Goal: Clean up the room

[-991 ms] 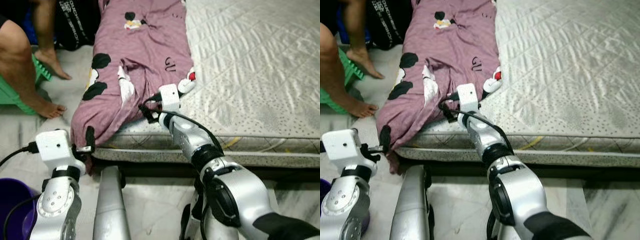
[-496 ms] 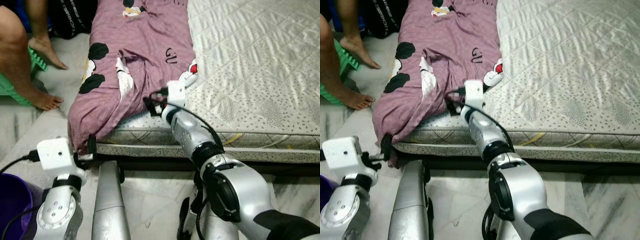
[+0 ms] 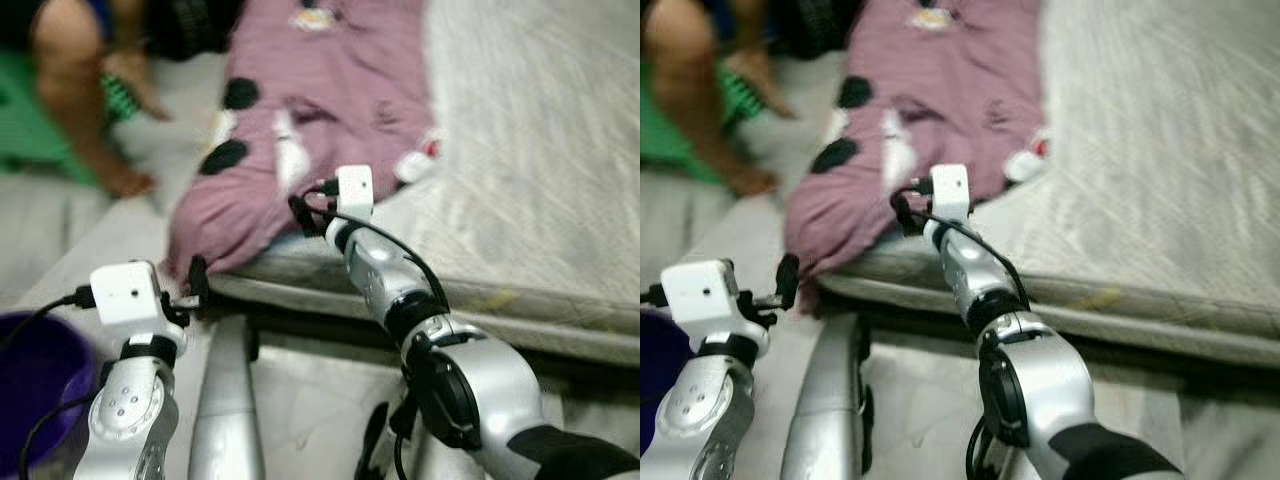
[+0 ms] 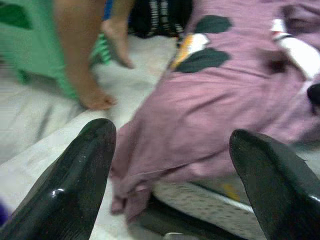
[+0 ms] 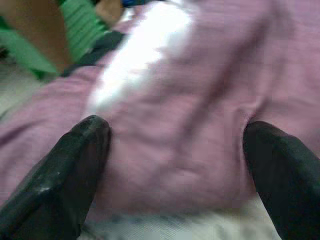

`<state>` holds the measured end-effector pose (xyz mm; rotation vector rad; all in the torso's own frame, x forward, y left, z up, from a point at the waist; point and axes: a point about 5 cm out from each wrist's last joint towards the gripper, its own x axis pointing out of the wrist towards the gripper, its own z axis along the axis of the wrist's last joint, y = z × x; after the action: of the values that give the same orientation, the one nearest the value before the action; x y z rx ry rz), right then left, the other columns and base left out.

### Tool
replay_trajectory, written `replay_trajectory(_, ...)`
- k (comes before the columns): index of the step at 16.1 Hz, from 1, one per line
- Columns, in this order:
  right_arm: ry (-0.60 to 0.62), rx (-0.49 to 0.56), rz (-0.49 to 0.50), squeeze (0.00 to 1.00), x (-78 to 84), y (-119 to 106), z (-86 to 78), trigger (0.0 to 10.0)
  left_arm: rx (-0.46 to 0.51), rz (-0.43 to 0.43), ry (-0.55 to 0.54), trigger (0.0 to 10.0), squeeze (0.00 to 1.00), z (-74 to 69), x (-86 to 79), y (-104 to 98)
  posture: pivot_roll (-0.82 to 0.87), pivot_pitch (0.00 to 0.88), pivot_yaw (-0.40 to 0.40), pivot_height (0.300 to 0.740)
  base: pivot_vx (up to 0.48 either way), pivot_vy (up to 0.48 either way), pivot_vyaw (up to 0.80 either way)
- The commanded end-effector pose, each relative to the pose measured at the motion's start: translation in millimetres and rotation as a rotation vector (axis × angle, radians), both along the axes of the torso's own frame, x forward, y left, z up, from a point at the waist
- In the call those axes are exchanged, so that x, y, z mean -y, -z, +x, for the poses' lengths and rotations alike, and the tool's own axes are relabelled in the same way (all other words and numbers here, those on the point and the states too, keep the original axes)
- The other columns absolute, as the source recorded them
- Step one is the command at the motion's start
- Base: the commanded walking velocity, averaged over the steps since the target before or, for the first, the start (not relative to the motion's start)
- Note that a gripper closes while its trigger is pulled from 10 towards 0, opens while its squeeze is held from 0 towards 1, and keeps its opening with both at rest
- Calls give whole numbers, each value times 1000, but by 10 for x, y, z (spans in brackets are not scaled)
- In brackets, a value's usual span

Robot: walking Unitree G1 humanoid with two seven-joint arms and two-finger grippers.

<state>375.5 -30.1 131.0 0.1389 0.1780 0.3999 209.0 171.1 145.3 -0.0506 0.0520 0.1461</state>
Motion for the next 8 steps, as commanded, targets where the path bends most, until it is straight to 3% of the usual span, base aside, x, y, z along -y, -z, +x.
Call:
replay_trajectory(1,-10,-4,-10,0,-50,16,-19,10000,-17,12,-15,10000,0,-9,-24,32,342,212,-34,537,0,0,519)
replay_trajectory(4,20,-23,-1,0,24,63,-16,10000,-4,15,-15,10000,0,28,-48,7,342,203,-29,537,0,0,0)
replay_trajectory(8,53,-34,5,0,9,81,-27,10000,-5,22,-14,10000,0,37,-52,8,342,211,-25,537,0,0,0)
